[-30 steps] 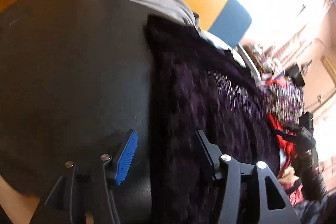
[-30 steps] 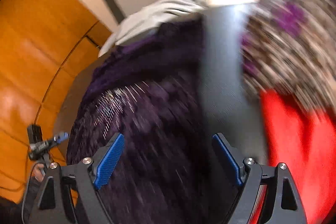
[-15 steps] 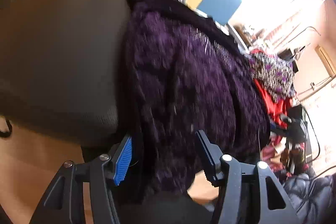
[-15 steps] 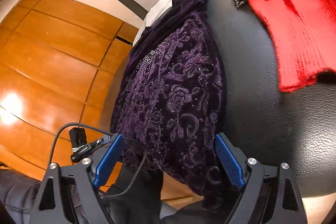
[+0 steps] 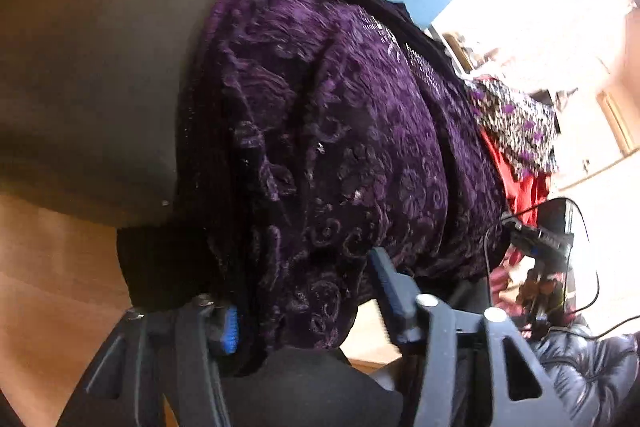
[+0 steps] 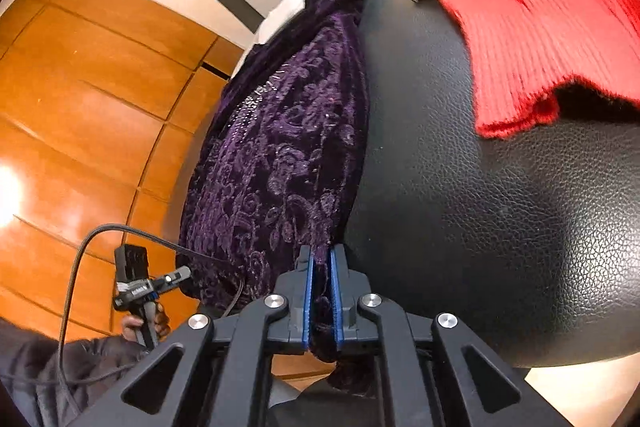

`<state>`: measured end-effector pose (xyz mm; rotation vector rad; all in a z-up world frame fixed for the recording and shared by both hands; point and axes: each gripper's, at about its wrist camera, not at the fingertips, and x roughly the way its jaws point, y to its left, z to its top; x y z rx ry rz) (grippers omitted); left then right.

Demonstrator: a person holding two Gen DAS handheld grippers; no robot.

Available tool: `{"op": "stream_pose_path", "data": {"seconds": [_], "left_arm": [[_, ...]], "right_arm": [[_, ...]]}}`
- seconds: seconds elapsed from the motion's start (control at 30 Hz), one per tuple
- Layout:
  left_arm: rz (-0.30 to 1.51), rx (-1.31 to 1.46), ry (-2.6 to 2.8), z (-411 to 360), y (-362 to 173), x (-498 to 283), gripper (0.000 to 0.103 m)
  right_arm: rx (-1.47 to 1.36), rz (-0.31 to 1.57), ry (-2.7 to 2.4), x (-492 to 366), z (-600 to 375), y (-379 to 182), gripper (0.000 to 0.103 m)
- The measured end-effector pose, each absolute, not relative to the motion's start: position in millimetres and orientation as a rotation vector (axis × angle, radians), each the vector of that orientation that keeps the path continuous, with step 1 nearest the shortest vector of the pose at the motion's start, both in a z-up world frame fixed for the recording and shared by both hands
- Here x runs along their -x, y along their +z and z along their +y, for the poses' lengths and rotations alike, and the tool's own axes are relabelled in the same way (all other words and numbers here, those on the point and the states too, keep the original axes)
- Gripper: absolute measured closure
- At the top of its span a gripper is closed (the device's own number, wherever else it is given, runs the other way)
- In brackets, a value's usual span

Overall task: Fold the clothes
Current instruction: 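Grasp the hem with the right gripper and fold it toward the collar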

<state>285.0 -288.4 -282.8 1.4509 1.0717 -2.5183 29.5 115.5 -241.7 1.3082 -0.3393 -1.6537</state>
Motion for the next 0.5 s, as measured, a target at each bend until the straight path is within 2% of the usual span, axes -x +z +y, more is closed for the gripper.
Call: {"op": "stream_pose_path", "data": {"seconds": [0.03, 0.07, 0.23, 0.4, 0.43, 0.5], "left_arm": [[1.045, -1.468, -2.503, -288.4, -284.8, -283.4, 0.086], [1.044, -1.473, -2.491, -290.0, -286.5, -283.1, 0.091], [1.063, -1.491, -2.469, -294.0, -290.9, -279.8, 0.088], [1.031, -1.531, -2.468, -290.9, -290.9, -274.5, 0.086], [1.018, -1.537, -2.47, -290.1, -289.9, -274.2, 0.093], [1.027, -1.534, -2.521, -286.9, -281.9, -275.0, 0.097]], "right_arm": [[-1.317, -0.348, -1.641, -30.3, 119.4, -242.0, 0.093], [-1.342, -0.358, -1.615, -30.5, 120.5, -242.7, 0.092], [-1.394, -0.324, -1.586, -41.1, 128.5, -244.0, 0.086], [-1.405, -0.33, -1.58, -49.6, 133.0, -253.5, 0.086], [-1.407, -0.323, -1.585, -50.6, 133.2, -252.7, 0.087], [-1.421, -0.265, -1.609, -53.5, 130.9, -249.4, 0.097]]}}
